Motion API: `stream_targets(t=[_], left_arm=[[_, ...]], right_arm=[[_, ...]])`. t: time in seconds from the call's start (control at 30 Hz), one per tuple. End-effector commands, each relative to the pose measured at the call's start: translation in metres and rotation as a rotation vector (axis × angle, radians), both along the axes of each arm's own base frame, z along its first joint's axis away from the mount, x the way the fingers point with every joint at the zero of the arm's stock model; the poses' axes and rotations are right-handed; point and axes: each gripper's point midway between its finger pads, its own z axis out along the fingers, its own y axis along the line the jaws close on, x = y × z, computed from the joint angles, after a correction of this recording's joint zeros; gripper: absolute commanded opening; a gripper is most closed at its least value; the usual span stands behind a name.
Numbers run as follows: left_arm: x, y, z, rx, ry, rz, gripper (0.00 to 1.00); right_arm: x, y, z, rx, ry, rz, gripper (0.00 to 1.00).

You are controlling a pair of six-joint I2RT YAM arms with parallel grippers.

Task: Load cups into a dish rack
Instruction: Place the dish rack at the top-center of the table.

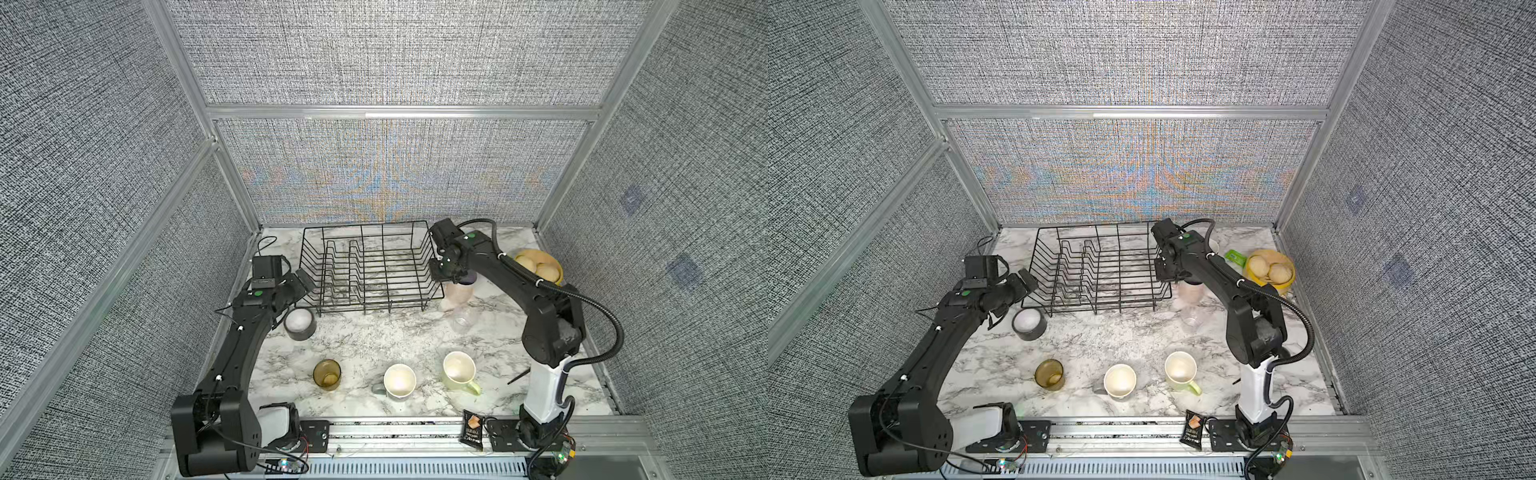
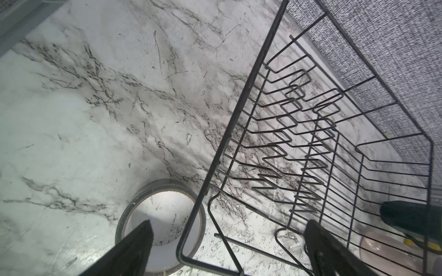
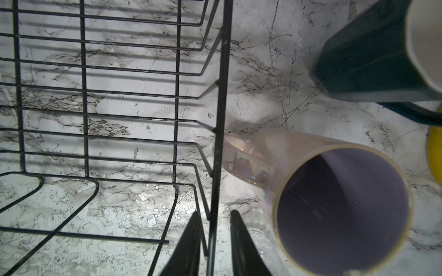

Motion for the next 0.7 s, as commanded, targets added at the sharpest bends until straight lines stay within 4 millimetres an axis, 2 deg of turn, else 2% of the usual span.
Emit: stream_targets(t=[0.0, 0.2, 0.3, 0.37, 0.5, 0.67], left_arm=[[-0.003, -0.012, 0.009, -0.046, -0.041, -0.057, 0.99], [-0.018, -0.017, 0.020, -0.042, -0.050, -0.101, 0.99], [-0.023, -0.022, 0.025, -0.056, -0.076, -0.129, 0.99], [-0.025, -0.024, 0.028, -0.055, -0.083, -0.143, 0.99], [-0.026, -0.024, 0.029, -0.049, -0.094, -0.147, 0.99], [-0.023, -0.025, 0.027, -0.051, -0.087, -0.157, 0.99]], right_arm=[[-0.004, -0.001, 0.015, 0.005, -0.018, 0.007, 0.24], [-0.012, -0.023, 0.031, -0.005, -0.056, -0.025, 0.29], [-0.018, -0.039, 0.026, -0.012, -0.043, -0.043, 0.37], [-0.021, -0.048, 0.018, -0.010, -0.014, -0.045, 0.38], [-0.026, -0.049, 0.002, -0.007, 0.037, 0.054, 0.38], [-0.021, -0.038, -0.005, 0.009, 0.081, 0.143, 0.39]])
